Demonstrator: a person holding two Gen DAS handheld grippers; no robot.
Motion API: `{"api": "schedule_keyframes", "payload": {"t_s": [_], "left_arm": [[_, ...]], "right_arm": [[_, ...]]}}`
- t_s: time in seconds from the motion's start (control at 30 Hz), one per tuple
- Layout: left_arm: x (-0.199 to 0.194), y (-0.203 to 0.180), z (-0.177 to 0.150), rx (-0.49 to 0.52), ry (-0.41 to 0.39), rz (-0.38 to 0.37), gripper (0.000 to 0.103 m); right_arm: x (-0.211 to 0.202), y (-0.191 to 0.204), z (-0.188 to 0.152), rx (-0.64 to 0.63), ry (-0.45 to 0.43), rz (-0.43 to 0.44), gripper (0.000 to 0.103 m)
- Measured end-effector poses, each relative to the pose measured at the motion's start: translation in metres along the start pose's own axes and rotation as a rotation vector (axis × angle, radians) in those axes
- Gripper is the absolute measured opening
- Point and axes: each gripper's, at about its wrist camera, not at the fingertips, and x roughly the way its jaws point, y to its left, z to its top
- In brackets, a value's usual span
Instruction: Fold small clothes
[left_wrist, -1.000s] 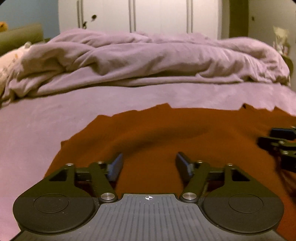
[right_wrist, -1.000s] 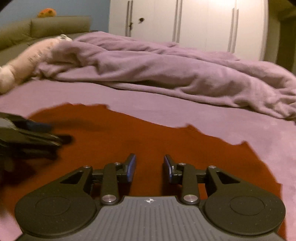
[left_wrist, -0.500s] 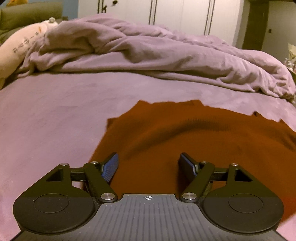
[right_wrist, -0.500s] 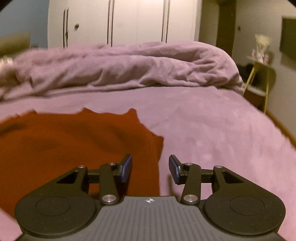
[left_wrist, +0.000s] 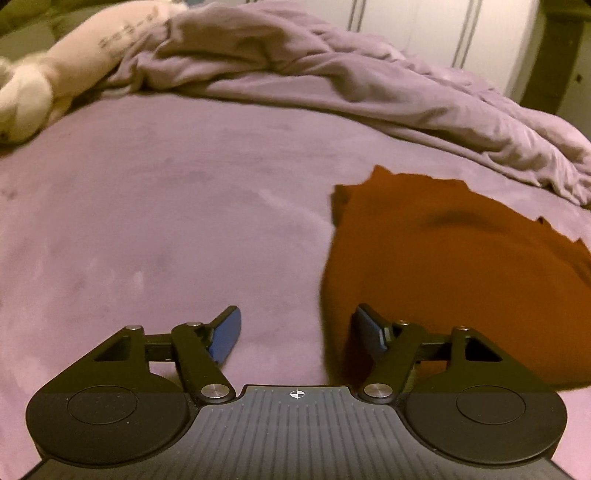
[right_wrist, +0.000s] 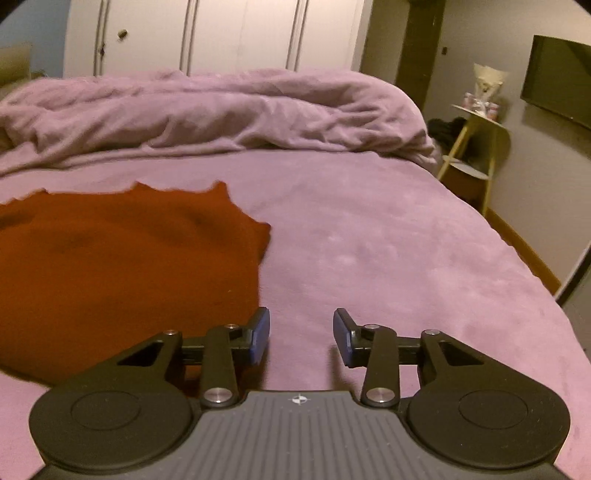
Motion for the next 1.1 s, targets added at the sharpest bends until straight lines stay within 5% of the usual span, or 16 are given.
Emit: {"api": "schedule_keyframes", "payload": {"t_s": [0.17, 0.43, 0.53, 0.63, 0.73, 0.8, 1.1], "left_arm": [[0.006, 0.015, -0.004, -0.183, 0.135, -0.262, 0.071], [0.036, 0.008, 0.007, -0.297, 0.176, -0.404, 0.071], [0.049, 0.009, 0.015, -0.316, 0.178, -0.430, 0.061], [0.058, 0.017, 0.019, -0.372, 0.187, -0.442, 0.035], [0.065, 0.025, 0.017, -0.437, 0.189, -0.464, 0.027], [0.063, 0.023, 0.018, -0.419, 0.177, -0.462, 0.024], [0.061, 0.017, 0.022, -0.414, 0.186, -0.424, 0.024]], "right_arm": [[-0.035, 0.021, -0.003, -0.045, -0.029, 0.108, 0.039], [-0.045, 0.079, 0.004, -0.053, -0.031, 0.296, 0.038], [-0.041, 0.097, 0.004, -0.060, -0.015, 0.330, 0.038], [-0.037, 0.109, 0.003, -0.064, -0.001, 0.348, 0.038], [-0.034, 0.119, 0.004, -0.074, 0.012, 0.361, 0.033], [-0.035, 0.126, 0.007, -0.089, 0.000, 0.360, 0.024], [-0.025, 0.173, -0.002, -0.263, -0.012, 0.357, 0.024]]}}
